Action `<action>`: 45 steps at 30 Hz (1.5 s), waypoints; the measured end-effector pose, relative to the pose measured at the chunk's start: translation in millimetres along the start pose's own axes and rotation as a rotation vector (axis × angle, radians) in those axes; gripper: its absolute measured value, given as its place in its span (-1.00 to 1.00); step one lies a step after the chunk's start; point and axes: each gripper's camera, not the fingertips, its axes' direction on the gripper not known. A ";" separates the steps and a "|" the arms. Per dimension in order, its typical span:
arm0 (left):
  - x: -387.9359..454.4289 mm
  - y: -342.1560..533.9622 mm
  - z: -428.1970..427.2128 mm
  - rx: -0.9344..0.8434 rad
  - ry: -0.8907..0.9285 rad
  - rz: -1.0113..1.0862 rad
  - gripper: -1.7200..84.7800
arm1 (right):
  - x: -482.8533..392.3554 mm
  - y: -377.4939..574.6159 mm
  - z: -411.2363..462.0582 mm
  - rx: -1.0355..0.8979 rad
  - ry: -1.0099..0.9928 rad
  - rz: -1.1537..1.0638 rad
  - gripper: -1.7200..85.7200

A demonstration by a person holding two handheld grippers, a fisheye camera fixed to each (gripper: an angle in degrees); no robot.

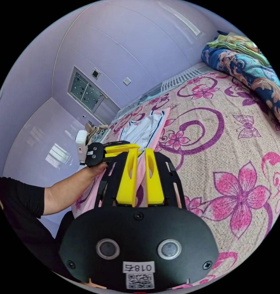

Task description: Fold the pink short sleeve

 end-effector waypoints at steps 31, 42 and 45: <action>-82.2 295.6 38.3 0.696 0.377 -0.541 -0.98 | 77.3 -196.3 184.6 -0.173 -0.512 0.618 -0.68; -25.3 393.7 84.4 0.828 0.336 -0.794 -0.98 | -63.1 -295.6 232.2 -0.212 -0.255 0.212 -0.94; -0.9 460.8 102.2 1.021 0.358 -1.056 -0.98 | -149.0 -320.9 285.7 -0.342 -0.226 -0.014 -0.93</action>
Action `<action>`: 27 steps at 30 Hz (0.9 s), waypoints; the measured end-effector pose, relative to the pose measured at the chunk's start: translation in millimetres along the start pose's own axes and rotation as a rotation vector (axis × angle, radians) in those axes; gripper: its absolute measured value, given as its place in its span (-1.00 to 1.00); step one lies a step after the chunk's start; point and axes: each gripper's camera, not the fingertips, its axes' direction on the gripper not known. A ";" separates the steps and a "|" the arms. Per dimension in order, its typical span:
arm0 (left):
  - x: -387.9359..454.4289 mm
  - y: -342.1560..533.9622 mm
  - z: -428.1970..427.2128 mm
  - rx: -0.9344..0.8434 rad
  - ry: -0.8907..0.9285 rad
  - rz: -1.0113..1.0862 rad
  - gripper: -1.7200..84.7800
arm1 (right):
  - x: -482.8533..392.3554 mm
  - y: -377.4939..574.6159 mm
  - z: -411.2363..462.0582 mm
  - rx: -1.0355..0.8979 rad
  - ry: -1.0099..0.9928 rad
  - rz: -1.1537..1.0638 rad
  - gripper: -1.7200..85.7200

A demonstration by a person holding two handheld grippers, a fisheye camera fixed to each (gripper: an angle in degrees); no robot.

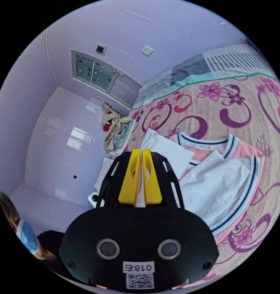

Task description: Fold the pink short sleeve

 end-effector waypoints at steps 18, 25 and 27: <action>-70.2 237.7 -0.9 0.232 -0.151 -0.511 -0.98 | 19.9 9.8 138.5 -0.153 0.614 0.031 -0.70; -48.5 285.4 32.4 0.218 -0.152 -0.501 -0.98 | 14.6 -5.2 199.4 -0.182 0.800 0.068 -0.69; -42.0 296.2 40.6 0.216 -0.147 -0.491 -0.98 | 14.0 -6.4 206.4 -0.185 0.804 0.076 -0.70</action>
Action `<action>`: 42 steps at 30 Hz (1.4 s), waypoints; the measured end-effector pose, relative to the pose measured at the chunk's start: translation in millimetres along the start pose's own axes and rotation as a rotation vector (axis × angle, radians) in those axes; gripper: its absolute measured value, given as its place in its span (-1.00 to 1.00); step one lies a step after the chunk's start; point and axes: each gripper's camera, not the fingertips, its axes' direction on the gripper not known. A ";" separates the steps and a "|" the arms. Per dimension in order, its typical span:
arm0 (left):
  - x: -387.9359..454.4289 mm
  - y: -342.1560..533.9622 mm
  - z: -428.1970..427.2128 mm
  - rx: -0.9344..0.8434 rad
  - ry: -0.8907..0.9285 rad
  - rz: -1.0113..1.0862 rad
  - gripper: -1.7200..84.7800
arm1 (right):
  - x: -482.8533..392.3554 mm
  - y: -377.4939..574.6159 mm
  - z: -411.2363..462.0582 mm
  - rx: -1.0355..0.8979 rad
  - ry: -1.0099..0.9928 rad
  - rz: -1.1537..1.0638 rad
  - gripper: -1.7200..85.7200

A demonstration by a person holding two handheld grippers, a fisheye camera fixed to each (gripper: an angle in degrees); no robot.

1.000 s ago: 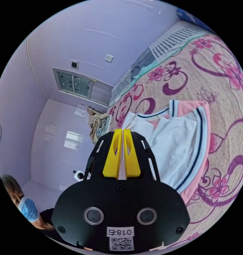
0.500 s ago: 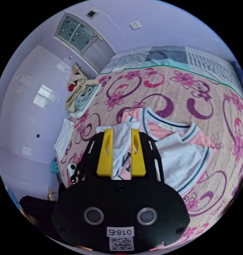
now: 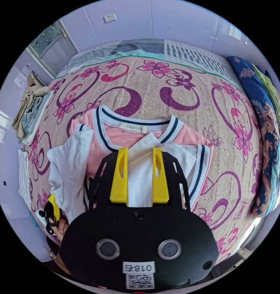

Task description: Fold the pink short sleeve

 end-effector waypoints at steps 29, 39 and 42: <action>64.2 181.5 71.7 0.005 0.056 0.133 -0.98 | 64.4 97.4 -36.9 0.368 -0.505 -0.199 -0.92; 90.2 215.6 92.5 -0.001 0.049 0.146 -0.98 | 10.9 87.2 22.0 0.136 -0.446 -0.429 -0.66; 98.4 224.4 97.7 0.001 0.052 0.148 -0.98 | 6.3 125.4 -13.1 0.309 -0.315 -0.440 -0.69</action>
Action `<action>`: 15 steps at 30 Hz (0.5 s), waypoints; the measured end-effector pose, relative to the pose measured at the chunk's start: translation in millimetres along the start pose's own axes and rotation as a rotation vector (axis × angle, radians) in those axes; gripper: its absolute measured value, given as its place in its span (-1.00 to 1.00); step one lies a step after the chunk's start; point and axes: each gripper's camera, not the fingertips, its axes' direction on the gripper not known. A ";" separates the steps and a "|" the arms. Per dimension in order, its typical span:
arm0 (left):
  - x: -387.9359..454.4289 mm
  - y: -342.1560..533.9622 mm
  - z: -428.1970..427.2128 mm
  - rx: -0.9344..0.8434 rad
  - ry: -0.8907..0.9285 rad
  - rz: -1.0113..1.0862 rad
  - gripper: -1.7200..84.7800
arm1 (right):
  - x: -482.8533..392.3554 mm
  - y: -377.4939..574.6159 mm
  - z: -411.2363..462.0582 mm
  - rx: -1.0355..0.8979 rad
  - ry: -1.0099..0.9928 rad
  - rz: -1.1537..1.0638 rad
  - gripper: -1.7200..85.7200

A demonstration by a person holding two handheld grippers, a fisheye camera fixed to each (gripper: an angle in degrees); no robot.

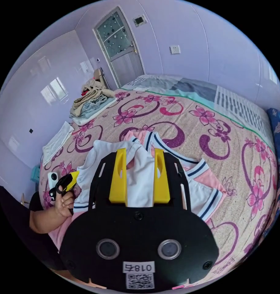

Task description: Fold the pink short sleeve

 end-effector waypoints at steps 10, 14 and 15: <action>27.4 20.5 16.9 0.005 0.008 0.003 -0.98 | -128.3 98.1 47.4 -0.218 0.274 -0.507 -0.80; 36.4 27.0 23.6 0.005 0.008 0.003 -0.98 | -123.3 96.5 73.2 -0.279 0.343 -0.494 -0.84; 37.7 27.9 24.5 0.005 0.008 0.004 -0.98 | -118.2 93.9 74.2 -0.279 0.339 -0.465 -0.87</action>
